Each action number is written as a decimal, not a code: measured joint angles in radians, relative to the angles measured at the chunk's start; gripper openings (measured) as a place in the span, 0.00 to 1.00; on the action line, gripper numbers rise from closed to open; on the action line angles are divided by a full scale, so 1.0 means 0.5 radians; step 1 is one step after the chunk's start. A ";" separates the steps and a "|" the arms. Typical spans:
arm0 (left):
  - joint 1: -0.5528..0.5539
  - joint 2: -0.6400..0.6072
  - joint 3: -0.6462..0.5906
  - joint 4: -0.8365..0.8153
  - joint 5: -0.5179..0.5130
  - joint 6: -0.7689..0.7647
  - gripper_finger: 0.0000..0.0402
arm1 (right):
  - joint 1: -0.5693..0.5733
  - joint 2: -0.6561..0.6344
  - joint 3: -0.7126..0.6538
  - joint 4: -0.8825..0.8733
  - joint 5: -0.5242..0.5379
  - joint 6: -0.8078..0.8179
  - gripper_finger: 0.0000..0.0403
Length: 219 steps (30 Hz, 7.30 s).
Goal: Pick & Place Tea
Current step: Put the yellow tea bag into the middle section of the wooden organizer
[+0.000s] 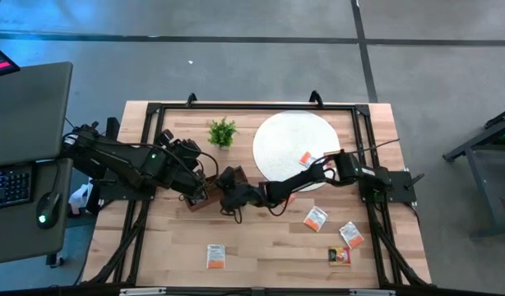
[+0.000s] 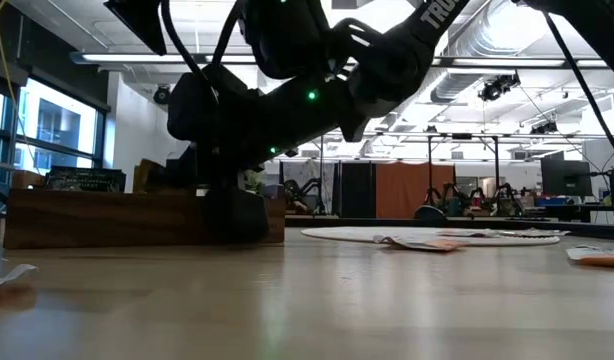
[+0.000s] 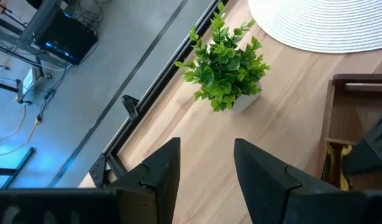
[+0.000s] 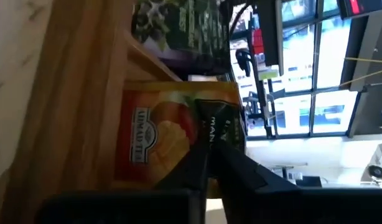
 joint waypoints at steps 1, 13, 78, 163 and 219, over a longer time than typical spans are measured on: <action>0.000 0.000 0.000 0.001 0.000 -0.001 0.37 | -0.004 0.000 0.000 -0.001 -0.023 0.003 0.09; 0.000 0.008 0.000 0.001 0.002 -0.002 0.37 | 0.099 -0.005 0.000 0.132 0.700 0.069 0.31; 0.000 0.008 0.000 0.056 -0.113 -0.043 0.37 | -1.258 -2.436 -2.061 -2.531 -0.499 4.080 0.35; 0.001 0.008 0.001 0.056 -0.069 0.005 0.37 | -0.854 -2.394 -2.199 -1.875 -0.327 4.009 0.44; 0.000 0.007 0.001 0.066 -0.032 0.005 0.37 | -0.854 -2.012 -2.196 -1.531 -0.221 3.865 0.03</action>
